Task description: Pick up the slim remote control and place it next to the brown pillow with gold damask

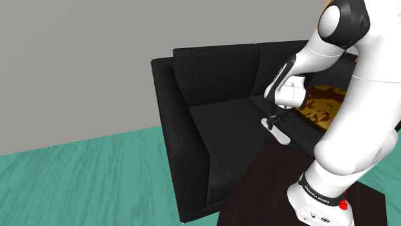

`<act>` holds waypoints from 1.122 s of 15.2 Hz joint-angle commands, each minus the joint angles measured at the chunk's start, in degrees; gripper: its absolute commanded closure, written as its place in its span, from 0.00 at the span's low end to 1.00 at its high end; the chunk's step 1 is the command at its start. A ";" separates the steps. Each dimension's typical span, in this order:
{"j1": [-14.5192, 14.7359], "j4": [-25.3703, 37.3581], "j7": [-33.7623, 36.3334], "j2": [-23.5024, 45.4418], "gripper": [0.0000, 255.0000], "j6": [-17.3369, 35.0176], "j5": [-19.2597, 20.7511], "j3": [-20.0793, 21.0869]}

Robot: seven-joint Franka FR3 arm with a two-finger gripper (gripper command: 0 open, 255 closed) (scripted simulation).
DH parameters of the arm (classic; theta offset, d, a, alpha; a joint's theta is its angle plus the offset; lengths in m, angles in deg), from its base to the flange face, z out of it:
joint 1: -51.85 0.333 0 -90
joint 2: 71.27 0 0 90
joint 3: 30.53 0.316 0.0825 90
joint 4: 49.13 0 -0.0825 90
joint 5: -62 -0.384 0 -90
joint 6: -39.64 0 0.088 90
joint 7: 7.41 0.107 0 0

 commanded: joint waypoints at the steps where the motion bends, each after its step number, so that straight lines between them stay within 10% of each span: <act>1: 0.00 0.01 0.00 0.00 0.00 0.00 0.00 0.00; 5: 0.00 0.01 0.00 0.00 0.00 0.00 0.00 0.00; 9: 4.47 -1.07 10.09 -9.91 0.00 -7.26 13.96 -7.35; 17: 3.97 -1.07 10.14 -9.92 0.00 -7.25 14.03 -6.86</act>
